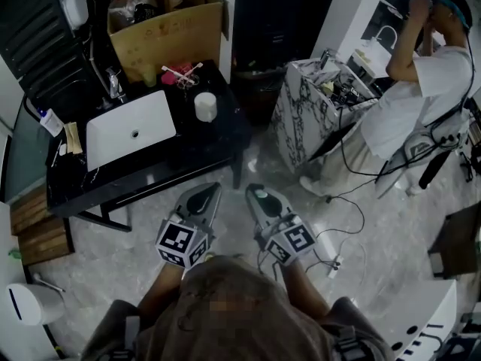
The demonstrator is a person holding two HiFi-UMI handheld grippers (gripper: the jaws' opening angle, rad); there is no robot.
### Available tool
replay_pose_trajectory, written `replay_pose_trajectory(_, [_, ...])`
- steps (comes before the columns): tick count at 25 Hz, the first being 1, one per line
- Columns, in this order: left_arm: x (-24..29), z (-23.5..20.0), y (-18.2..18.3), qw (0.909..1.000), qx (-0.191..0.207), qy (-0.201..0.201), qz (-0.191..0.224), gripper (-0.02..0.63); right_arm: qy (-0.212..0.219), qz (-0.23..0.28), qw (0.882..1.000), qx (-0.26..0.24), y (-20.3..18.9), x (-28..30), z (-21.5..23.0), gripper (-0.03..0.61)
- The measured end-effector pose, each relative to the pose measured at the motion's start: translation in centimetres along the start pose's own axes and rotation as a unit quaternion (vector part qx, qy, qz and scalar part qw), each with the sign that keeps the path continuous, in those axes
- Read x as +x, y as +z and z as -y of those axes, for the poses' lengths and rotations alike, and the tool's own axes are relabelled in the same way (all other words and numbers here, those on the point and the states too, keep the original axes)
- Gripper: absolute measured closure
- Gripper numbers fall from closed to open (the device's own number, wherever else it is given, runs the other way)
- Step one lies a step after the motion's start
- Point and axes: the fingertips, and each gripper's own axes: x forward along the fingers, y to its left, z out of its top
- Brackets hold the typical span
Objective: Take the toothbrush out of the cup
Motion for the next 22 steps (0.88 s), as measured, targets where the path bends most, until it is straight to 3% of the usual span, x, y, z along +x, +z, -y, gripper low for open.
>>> replay_pose_trajectory(22, [0.4, 1.5, -0.8, 0.9998, -0.007, -0.014, -0.01, 0.612, 0.002, -0.004, 1.0, -0.008, -0.3, -1.4, 0.1, 0.546])
